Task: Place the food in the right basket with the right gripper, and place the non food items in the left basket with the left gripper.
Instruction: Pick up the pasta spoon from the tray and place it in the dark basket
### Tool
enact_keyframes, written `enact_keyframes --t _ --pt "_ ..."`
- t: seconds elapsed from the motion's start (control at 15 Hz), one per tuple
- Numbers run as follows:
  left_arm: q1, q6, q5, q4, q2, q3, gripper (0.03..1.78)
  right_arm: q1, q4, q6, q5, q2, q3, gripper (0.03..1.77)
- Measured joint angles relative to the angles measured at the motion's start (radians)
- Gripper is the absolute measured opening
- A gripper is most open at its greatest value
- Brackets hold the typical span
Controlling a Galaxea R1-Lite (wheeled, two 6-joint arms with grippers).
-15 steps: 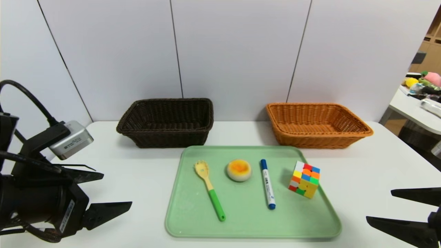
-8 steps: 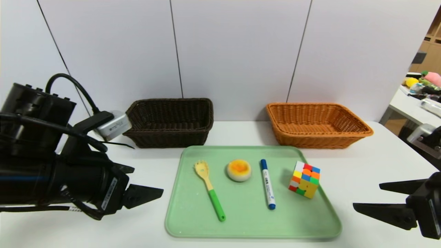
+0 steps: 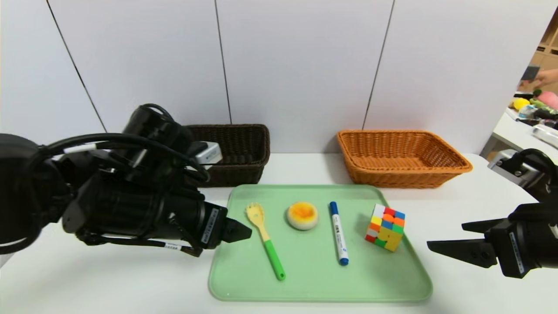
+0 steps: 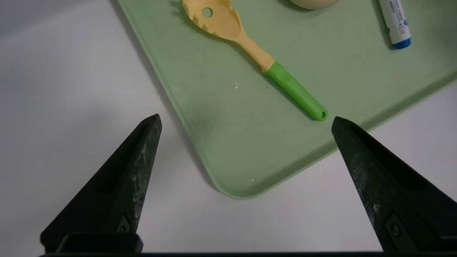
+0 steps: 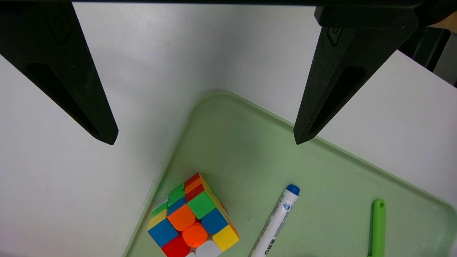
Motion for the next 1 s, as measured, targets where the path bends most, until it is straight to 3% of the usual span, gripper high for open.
enact_keyframes --t 0.2,0.4,0.53,0.73,1.0 --pt "-0.063 -0.111 0.062 0.018 0.096 -0.084 1.69 0.000 -0.002 0.002 0.000 0.018 0.001 1.70" --pt "-0.104 -0.221 0.115 0.116 0.183 -0.209 1.69 0.000 -0.002 0.003 0.000 0.026 0.002 1.70" --pt "-0.132 -0.292 0.180 0.187 0.247 -0.280 1.69 -0.001 -0.002 0.003 0.000 0.029 0.002 1.70" --pt "-0.160 -0.346 0.260 0.211 0.314 -0.311 1.69 -0.001 -0.002 0.003 0.000 0.031 0.008 1.70" --pt "-0.177 -0.390 0.270 0.252 0.365 -0.346 1.69 -0.001 -0.002 0.003 0.001 0.038 0.017 1.70"
